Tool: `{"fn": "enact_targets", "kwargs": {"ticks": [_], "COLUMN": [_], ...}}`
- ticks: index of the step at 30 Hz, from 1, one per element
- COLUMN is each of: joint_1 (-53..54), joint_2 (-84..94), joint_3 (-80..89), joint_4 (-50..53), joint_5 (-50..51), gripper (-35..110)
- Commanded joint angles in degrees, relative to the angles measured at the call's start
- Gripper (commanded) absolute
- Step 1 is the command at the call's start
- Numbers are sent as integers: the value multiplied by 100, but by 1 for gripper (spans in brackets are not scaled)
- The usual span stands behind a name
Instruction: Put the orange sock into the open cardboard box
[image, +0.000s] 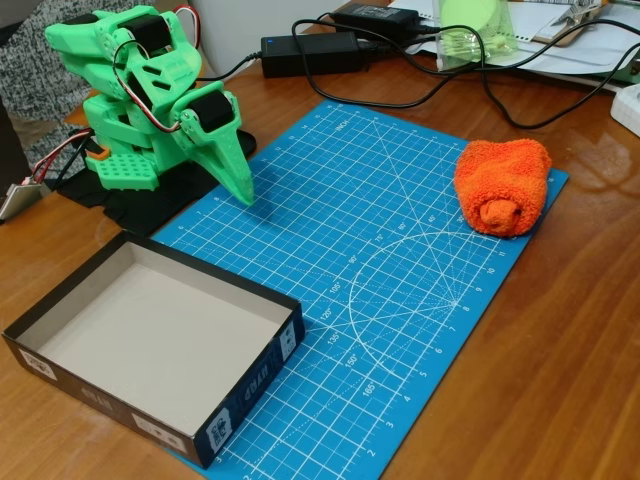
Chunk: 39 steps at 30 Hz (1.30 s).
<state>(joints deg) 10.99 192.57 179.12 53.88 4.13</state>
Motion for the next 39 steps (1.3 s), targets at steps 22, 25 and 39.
{"fn": "enact_targets", "kwargs": {"ticks": [22,25,39], "joint_1": [88,97,-1485], "joint_2": [105,79,-6275], "joint_3": [44,26,-5985], "joint_4": [-176,-185,281], "joint_5": [9,44,-2083], "gripper": [0,0,7]}}
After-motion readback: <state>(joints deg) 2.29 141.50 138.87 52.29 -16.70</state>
